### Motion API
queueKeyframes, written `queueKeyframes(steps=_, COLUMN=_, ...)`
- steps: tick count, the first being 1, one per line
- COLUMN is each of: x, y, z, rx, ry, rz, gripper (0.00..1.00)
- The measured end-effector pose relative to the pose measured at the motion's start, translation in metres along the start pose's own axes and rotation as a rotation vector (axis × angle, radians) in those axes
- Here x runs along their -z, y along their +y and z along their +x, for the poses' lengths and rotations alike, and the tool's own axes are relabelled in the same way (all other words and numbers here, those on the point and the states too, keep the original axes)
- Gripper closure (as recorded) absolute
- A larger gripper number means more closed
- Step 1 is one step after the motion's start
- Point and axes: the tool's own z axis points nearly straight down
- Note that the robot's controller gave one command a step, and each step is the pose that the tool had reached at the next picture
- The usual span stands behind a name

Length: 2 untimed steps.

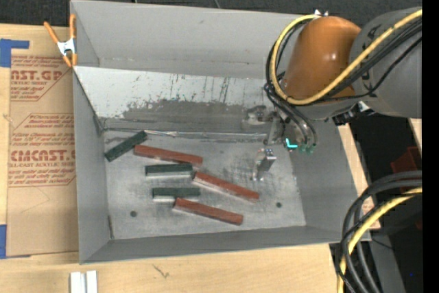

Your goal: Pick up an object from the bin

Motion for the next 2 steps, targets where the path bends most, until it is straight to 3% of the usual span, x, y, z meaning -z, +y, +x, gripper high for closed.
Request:
queueKeyframes(steps=1, x=0.004, y=0.0, z=-0.002, rx=0.0, ry=-0.008, rz=0.0, gripper=0.0)
queueKeyframes(steps=2, x=-0.097, y=0.002, z=0.046, rx=0.125, ry=-0.002, rz=0.0, gripper=1.0)
